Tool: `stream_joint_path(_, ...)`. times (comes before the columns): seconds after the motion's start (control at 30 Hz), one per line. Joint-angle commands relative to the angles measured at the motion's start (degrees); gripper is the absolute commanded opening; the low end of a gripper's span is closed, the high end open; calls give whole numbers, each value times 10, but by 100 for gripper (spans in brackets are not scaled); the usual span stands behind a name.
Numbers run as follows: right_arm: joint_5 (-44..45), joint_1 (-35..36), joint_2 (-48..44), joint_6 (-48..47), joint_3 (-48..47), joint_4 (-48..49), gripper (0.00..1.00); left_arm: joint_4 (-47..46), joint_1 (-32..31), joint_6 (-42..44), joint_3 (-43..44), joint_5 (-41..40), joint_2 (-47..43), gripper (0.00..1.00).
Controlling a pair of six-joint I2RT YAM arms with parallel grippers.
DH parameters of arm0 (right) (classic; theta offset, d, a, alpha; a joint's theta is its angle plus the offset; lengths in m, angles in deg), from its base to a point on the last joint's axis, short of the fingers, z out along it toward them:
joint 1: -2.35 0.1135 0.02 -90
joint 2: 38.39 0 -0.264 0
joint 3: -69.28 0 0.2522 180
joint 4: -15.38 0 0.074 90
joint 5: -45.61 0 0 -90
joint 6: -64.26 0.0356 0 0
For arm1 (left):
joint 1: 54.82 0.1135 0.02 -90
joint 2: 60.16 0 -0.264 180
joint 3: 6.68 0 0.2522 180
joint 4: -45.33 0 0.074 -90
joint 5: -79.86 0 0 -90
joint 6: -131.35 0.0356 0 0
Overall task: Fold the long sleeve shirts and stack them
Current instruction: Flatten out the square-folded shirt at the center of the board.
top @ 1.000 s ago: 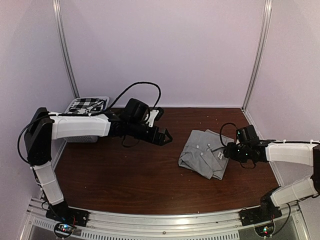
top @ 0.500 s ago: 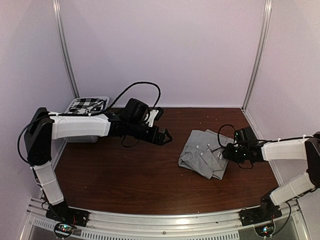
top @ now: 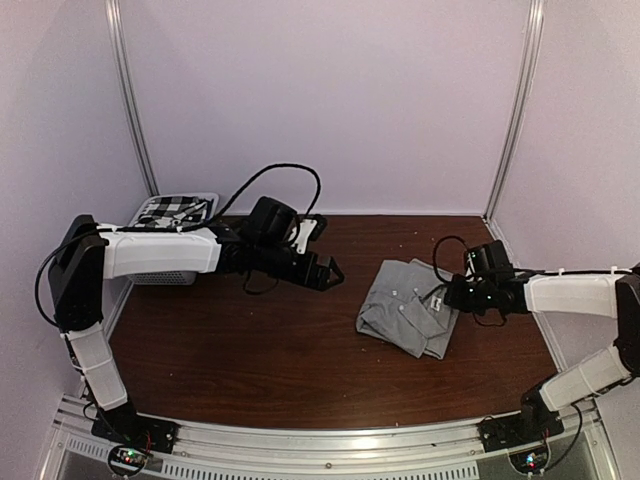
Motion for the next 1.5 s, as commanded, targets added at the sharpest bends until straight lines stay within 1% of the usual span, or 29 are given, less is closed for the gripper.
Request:
stream_joint_path(0.0,-30,21,-14,-13,-67,-7,0,-5,-2,1,17,-20,-8,94)
stream_joint_path(0.13,-50,54,35,-12,-158,-2,0,4,5,-1,16,-31,-18,94)
stream_joint_path(0.27,-71,86,138,-15,-289,4,0,7,18,-10,-6,-40,-39,94)
stream_joint_path(0.43,-94,122,307,-16,-500,-3,0,20,38,-21,-41,-43,-71,95)
stream_joint_path(0.57,-109,144,453,-21,-685,-47,0,32,48,-28,-63,-44,-86,95)
stream_joint_path(0.6,-113,148,489,-24,-750,-66,0,34,49,-31,-68,-44,-87,95)
stream_joint_path(0.63,-118,151,519,-29,-795,-84,6,35,50,-34,-72,-44,-87,95)
stream_joint_path(0.7,-125,153,571,-37,-858,-116,24,35,50,-42,-77,-40,-84,95)
stream_joint_path(0.73,-124,153,577,-43,-873,-128,34,35,49,-46,-77,-38,-82,95)
stream_joint_path(0.8,-115,152,574,-59,-879,-144,48,30,49,-53,-79,-32,-72,95)
stream_joint_path(0.9,-92,151,548,-92,-869,-175,63,21,49,-62,-72,-23,-49,95)
stream_joint_path(0.97,-55,149,519,-115,-846,-200,68,22,49,-66,-58,-26,-26,95)
stream_joint_path(1.07,5,142,460,-143,-764,-221,71,24,49,-83,-28,-49,7,94)
stream_joint_path(1.17,48,129,383,-162,-637,-201,71,33,49,-112,2,-92,43,92)
stream_joint_path(1.3,82,115,286,-168,-459,-159,71,1,50,-155,8,-131,81,89)
stream_joint_path(1.47,103,115,212,-158,-315,-129,67,-20,57,-180,37,-170,133,85)
